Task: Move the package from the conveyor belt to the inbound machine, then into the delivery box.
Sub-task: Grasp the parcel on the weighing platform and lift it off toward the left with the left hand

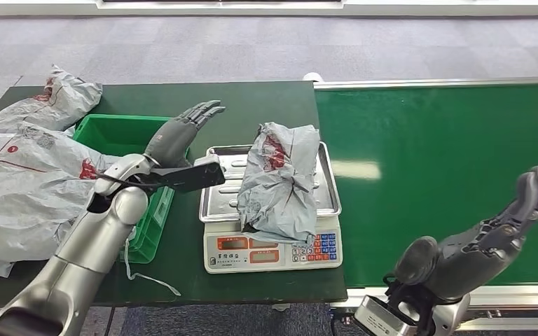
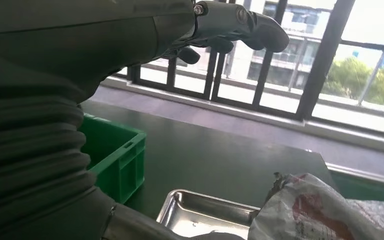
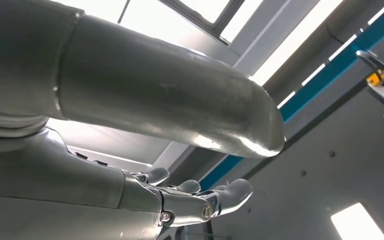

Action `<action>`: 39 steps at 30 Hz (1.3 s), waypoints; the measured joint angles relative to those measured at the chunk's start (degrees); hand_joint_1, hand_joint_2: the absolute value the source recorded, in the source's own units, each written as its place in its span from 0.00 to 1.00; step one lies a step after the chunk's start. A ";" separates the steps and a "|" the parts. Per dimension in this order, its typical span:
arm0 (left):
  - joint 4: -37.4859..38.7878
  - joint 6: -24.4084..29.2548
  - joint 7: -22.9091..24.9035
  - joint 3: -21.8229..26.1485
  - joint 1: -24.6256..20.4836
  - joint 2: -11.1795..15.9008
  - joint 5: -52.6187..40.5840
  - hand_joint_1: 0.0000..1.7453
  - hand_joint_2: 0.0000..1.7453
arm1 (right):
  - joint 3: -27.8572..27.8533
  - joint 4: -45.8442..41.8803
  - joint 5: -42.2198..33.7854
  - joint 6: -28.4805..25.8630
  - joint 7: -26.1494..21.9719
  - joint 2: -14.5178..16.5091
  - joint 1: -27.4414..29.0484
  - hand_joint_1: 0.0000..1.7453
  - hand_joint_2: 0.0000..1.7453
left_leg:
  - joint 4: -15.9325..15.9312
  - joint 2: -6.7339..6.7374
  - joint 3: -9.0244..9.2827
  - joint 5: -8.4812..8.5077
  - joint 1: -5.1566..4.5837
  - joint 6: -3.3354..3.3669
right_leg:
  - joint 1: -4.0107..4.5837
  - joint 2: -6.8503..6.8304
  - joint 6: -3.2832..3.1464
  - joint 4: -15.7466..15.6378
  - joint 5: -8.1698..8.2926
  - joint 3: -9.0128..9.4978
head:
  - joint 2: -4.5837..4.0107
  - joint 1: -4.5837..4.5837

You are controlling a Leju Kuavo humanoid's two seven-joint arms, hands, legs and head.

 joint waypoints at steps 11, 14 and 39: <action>27.54 -8.58 -0.47 -9.51 -16.45 -9.80 2.68 0.00 1.00 | -0.04 2.69 -1.31 0.13 0.00 -0.25 -1.84 0.00 0.00 | 0.03 0.09 -0.05 -0.01 -0.07 0.05 | -0.08 0.10 0.04 0.00 0.09 -0.04 | 0.00 0.01; 31.18 -8.49 -0.36 -11.02 -16.19 -12.50 2.61 0.00 1.00 | -0.04 3.44 -1.78 0.13 0.00 -0.32 -2.40 0.00 0.00 | 0.03 0.06 -0.09 -0.01 -0.09 0.05 | -0.08 0.10 0.04 0.00 0.09 -0.06 | 0.00 0.01; 40.10 -9.85 -1.00 -17.51 -9.05 -22.72 2.48 1.00 1.00 | 1.51 7.94 -1.12 0.13 6.27 -0.61 -8.92 0.00 0.00 | 0.03 -0.20 -0.07 -0.01 -0.08 0.06 | -0.08 -0.18 0.10 -0.01 0.02 0.14 | 0.00 0.01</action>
